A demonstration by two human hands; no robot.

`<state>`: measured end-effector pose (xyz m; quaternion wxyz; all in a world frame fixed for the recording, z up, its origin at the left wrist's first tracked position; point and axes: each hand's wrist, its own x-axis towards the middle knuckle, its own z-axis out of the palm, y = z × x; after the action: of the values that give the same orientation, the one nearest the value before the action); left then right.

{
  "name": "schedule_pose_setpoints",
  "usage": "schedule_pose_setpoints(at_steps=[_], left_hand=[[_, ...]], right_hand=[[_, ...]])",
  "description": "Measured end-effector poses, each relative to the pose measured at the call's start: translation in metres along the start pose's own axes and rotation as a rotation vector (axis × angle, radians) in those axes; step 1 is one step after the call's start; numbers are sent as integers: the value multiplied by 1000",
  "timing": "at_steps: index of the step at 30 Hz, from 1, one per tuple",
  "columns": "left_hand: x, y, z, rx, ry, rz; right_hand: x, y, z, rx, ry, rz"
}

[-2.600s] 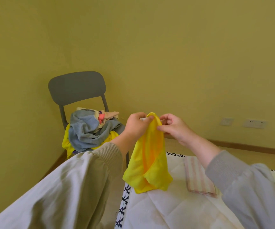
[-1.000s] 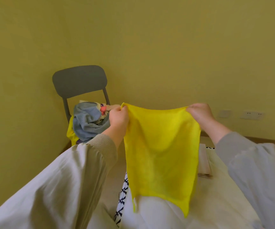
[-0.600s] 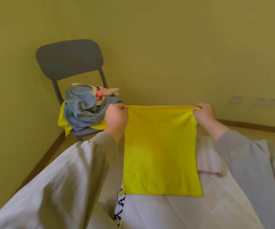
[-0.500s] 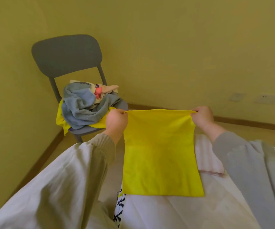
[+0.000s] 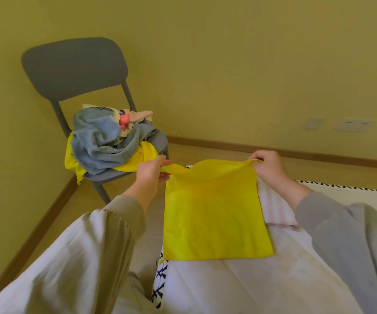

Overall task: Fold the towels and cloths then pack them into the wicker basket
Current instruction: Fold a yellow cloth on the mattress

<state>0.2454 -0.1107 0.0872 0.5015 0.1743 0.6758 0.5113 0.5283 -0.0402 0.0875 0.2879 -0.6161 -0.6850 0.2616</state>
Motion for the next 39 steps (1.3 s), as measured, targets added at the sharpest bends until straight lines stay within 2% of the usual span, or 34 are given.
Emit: schedule_pose_setpoints(at_steps=[3,8,10,13,15,17,19,26,31,36,39], left_hand=[[-10,-28,-13,94,74,-96],[-35,-70,-27,179,-63,-225],[-43,-78,-32,238,-179,-267],[-49,-90,-41,231,-307,-323],[-50,-99,-47,363,-325,-333],[-53,-108,-49,600,-332,-320],[-52,-115,-48,717,-359,-301],[-50,-116,-46,772,-390,-269],[-52,-116,-51,825,-483,-294],[-53,-120,-51,927,-511,-298],[-52,-120,-45,1162,-536,-167]], right_hand=[[-35,20,8,-61,-133,-16],[-87,56,24,-205,-277,-124],[-102,68,28,-255,-282,-155],[-119,85,32,-280,-180,-167],[-131,95,37,-337,-201,-212],[-143,106,42,-468,-321,-261],[-151,113,44,-575,-374,-339],[-147,123,41,-781,-348,-645],[-143,134,40,-849,-263,-666],[-147,146,41,-768,-217,-741],[-148,144,40,-721,-212,-683]])
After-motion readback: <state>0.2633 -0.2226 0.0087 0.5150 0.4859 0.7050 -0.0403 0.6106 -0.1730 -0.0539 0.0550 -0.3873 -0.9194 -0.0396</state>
